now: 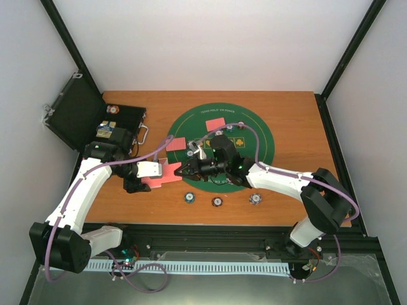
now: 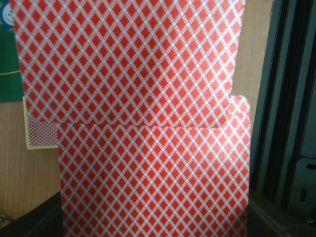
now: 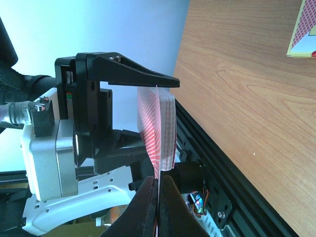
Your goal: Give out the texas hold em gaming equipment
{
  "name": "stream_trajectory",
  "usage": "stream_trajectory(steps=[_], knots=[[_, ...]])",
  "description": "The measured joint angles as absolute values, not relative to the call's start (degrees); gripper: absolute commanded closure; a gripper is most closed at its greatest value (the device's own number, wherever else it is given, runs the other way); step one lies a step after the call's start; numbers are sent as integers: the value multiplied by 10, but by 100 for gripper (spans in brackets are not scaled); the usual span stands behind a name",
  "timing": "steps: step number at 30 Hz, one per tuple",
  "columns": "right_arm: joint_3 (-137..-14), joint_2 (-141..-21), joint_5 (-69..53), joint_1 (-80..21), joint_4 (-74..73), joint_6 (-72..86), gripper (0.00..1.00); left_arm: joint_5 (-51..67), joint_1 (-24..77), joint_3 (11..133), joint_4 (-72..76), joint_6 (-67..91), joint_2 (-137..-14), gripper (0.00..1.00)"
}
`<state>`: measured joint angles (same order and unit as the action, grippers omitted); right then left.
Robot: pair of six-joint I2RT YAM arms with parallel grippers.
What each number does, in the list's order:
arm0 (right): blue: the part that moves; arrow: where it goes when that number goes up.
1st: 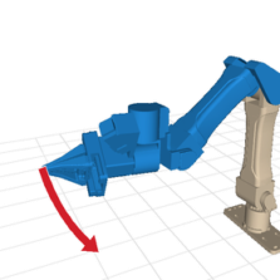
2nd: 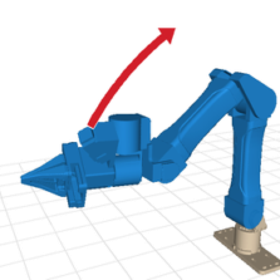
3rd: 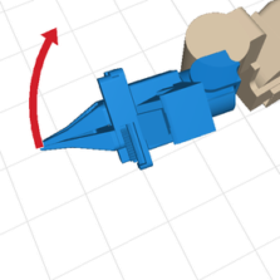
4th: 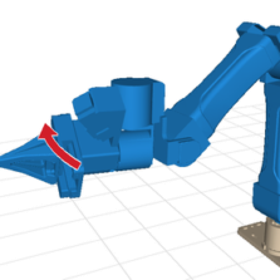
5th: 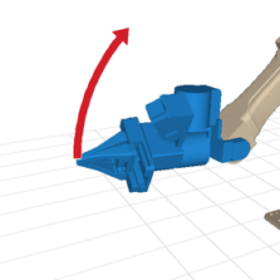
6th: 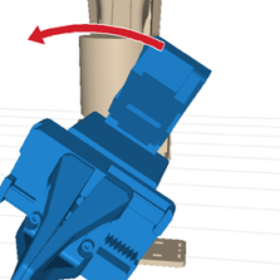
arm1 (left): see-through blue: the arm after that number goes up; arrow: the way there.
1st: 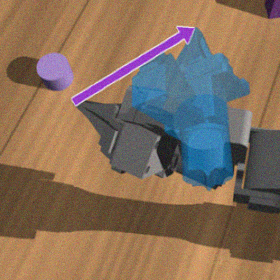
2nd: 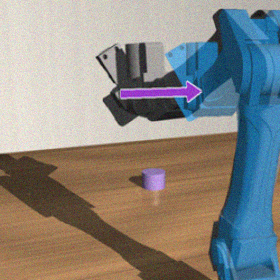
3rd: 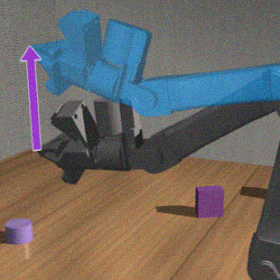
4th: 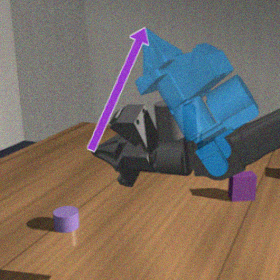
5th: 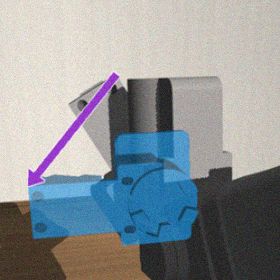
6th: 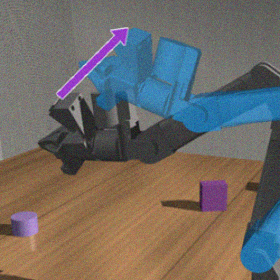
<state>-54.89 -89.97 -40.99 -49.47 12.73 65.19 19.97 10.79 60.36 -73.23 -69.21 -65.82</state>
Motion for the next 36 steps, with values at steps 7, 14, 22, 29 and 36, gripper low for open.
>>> stream_trajectory(steps=[7,14,22,29,36], knots=[[-525,-879,-421,-478,131,654,97,200,108,604,-733,-692,-658,99],[-505,-836,-429,-455,126,649,97,200,108,604,-733,-692,-658,99],[-501,-794,-435,-411,22,583,97,200,108,604,-733,-692,-658,99],[-672,-812,-221,-356,-313,362,97,198,108,604,-733,-692,-658,99],[-763,-914,53,-365,-508,261,97,195,108,604,-733,-691,-658,99]])
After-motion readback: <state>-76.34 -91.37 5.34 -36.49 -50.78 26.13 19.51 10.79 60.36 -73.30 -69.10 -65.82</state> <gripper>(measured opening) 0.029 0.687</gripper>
